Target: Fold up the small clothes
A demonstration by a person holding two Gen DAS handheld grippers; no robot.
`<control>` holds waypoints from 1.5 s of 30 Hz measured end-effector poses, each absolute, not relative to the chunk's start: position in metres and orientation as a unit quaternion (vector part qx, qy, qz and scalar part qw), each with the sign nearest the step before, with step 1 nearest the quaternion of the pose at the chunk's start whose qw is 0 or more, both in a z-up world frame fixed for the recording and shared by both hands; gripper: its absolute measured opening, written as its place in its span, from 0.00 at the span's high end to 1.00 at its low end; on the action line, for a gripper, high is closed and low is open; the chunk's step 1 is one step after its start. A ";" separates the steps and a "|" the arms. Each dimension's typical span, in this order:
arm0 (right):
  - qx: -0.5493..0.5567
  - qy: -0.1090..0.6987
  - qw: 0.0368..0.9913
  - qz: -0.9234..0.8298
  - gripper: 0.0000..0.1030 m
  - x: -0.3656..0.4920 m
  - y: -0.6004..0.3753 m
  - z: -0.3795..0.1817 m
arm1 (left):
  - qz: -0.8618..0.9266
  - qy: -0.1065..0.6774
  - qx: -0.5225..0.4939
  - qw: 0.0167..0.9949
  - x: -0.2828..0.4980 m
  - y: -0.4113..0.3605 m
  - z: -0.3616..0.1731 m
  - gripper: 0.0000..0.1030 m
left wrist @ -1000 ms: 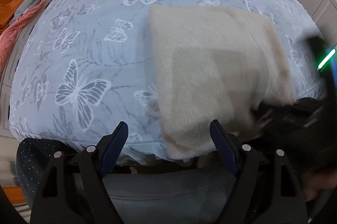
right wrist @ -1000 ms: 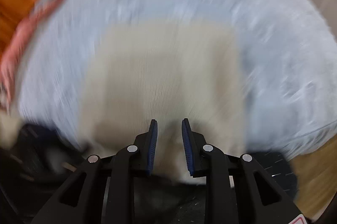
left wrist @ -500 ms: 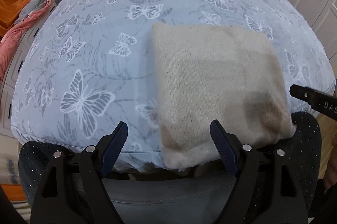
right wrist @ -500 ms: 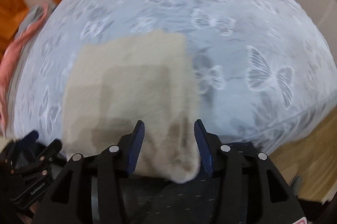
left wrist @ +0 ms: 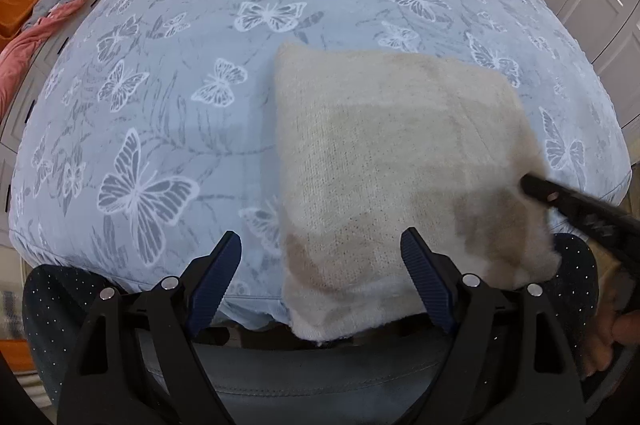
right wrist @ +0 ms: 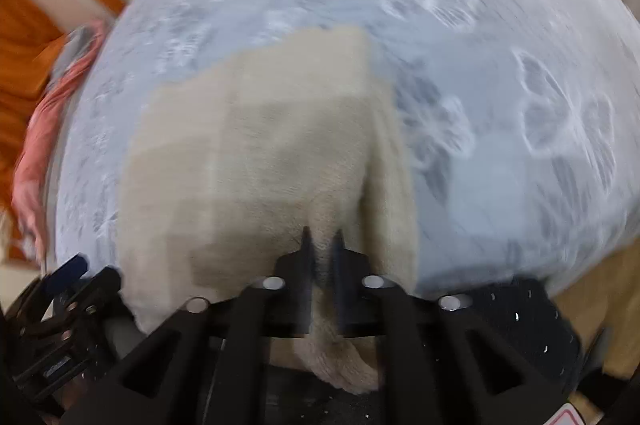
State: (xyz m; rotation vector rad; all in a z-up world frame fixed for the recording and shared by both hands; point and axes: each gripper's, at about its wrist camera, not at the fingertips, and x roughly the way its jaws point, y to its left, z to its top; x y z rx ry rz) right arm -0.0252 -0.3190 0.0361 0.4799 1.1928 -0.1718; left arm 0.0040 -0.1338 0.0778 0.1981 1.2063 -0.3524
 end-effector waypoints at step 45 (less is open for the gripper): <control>0.446 0.556 0.700 -0.036 0.67 0.006 -0.369 -0.024 | -0.289 0.679 -0.210 0.641 0.096 -0.110 0.012 0.55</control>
